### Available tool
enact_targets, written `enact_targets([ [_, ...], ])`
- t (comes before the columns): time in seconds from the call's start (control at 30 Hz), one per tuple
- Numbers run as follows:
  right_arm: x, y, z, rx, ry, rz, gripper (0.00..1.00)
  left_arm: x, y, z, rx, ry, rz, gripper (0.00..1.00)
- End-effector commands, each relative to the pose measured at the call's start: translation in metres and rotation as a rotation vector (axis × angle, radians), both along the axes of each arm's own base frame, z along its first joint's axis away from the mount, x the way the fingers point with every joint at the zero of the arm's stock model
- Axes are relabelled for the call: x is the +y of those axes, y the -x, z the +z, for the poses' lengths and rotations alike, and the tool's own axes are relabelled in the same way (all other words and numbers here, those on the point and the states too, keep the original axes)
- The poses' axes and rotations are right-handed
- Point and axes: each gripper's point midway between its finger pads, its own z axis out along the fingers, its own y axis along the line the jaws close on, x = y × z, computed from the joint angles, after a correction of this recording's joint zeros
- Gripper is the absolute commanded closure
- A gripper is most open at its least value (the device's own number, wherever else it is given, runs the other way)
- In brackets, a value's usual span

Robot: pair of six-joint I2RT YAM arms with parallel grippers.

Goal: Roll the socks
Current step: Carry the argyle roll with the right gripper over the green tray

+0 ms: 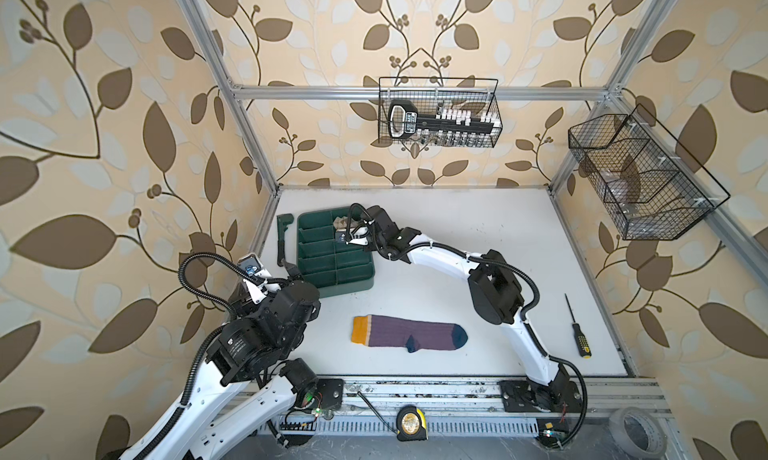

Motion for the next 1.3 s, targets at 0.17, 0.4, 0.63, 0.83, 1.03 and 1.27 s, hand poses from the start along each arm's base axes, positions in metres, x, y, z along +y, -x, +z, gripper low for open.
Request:
enact_targets([
  [0.17,0.006,0.008,-0.033,-0.049,0.223,0.119,1.00,0.006,0.001,0.009,-0.044,-0.042,0.054,0.01],
  [0.4,-0.015,0.034,-0.059,0.086,0.377,0.251,1.00,0.003,-0.003,0.006,-0.027,-0.051,0.045,0.01],
  [0.63,-0.068,0.027,-0.068,0.216,0.449,0.183,1.00,-0.001,-0.005,0.000,-0.008,-0.033,0.026,0.01],
  [0.83,-0.111,0.026,-0.078,0.299,0.488,0.123,1.00,-0.006,-0.007,-0.005,0.006,-0.013,0.003,0.01],
  [1.03,-0.170,0.029,-0.078,0.377,0.530,0.071,1.00,-0.010,-0.009,-0.008,0.019,0.011,-0.025,0.01],
  [1.27,-0.233,0.032,-0.060,0.398,0.529,-0.009,1.00,-0.017,-0.012,-0.015,0.036,0.036,-0.059,0.01],
])
